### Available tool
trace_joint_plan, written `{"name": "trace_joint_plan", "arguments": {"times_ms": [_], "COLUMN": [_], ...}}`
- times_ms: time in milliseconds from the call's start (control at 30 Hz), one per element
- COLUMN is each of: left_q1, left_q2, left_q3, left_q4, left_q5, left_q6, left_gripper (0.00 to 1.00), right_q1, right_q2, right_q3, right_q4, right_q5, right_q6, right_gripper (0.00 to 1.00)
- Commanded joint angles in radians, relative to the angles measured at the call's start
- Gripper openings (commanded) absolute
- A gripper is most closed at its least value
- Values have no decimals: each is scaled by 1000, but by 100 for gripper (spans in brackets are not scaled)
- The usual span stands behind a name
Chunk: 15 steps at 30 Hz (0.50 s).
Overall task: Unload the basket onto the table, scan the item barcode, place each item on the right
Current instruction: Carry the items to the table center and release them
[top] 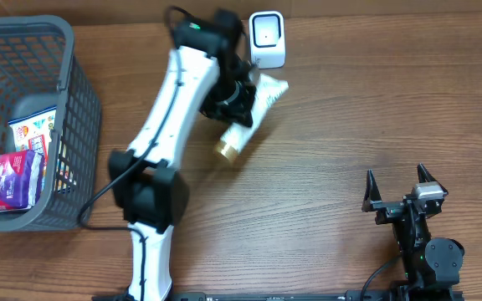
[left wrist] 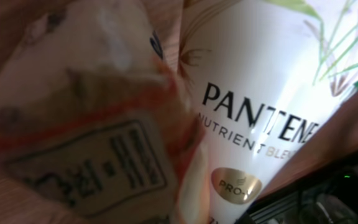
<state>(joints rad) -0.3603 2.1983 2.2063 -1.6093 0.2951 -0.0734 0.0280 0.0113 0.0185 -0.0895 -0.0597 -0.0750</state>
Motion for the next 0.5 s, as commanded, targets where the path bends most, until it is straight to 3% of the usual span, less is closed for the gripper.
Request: {"name": "trace_joint_plan", "arguments": {"times_ms": [0,133,167,200,233,267,467], "left_q1": [-43,-66,-66,-66,-66,-65,-44], "left_q2": [71,144,152,153,153,153,152], "left_q3": [-68,-93,-93,-94,-94,-94,-56], "left_q4": [14,21,21,21,24,24,-24], "left_q5": [-39,-62,-72,-82,-93,-97,-92], "left_q6": [-17,-18,-17,-18,-17,-17,-17], "left_gripper": [4,4,10,24,50,55,61], "right_q1": [5,5,5,5,5,5,5], "right_q2": [-7,-7,-7,-7,-7,-7,-7], "right_q3": [-10,-10,-10,-10,-10,-10,-10], "right_q4": [8,8,8,8,8,8,8], "right_q5": [6,6,6,6,6,6,6], "right_q6": [-1,-1,-1,-1,-1,-1,-1], "right_gripper": [100,100,100,100,100,100,100]}}
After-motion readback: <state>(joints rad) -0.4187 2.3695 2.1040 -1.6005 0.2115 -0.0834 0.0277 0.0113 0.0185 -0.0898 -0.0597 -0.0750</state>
